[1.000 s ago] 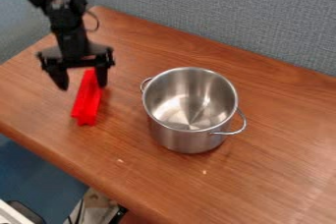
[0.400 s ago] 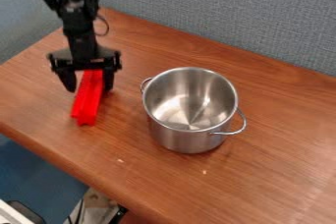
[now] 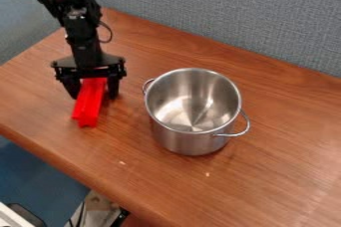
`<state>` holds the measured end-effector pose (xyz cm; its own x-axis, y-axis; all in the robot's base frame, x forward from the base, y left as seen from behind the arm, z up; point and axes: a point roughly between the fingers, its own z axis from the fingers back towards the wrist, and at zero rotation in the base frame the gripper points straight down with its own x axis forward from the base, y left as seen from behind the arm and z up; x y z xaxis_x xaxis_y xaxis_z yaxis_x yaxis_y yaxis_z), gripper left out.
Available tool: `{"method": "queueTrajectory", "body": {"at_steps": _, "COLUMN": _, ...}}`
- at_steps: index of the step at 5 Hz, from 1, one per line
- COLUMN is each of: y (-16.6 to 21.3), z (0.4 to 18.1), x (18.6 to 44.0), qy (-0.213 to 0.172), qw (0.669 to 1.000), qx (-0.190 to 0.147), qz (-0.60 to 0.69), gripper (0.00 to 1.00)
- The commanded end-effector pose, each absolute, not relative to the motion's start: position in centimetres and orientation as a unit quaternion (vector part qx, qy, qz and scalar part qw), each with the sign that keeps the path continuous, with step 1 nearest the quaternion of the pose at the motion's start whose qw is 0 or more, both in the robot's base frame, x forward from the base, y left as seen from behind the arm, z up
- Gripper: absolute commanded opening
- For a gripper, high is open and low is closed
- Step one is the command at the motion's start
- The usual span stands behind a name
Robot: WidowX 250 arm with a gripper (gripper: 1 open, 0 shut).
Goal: Move the red object from the metal pot to the table
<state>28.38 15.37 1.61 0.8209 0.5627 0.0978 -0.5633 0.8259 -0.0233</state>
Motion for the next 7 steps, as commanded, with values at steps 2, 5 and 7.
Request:
{"method": "queueTrajectory", "body": {"at_steps": 2, "y": 17.0, "z": 2.2, "x": 29.4, "qy": -0.073, "qw": 0.955, "qx": -0.002, "qz": 0.287, "gripper": 0.00}}
{"method": "queueTrajectory", "body": {"at_steps": 5, "y": 13.0, "z": 3.7, "x": 32.7, "qy": -0.046, "qw": 0.926, "qx": -0.006, "qz": 0.374, "gripper": 0.00}}
{"method": "queueTrajectory", "body": {"at_steps": 7, "y": 11.4, "z": 4.3, "x": 33.0, "qy": -0.056, "qw": 0.894, "qx": 0.004, "qz": 0.444, "gripper": 0.00}}
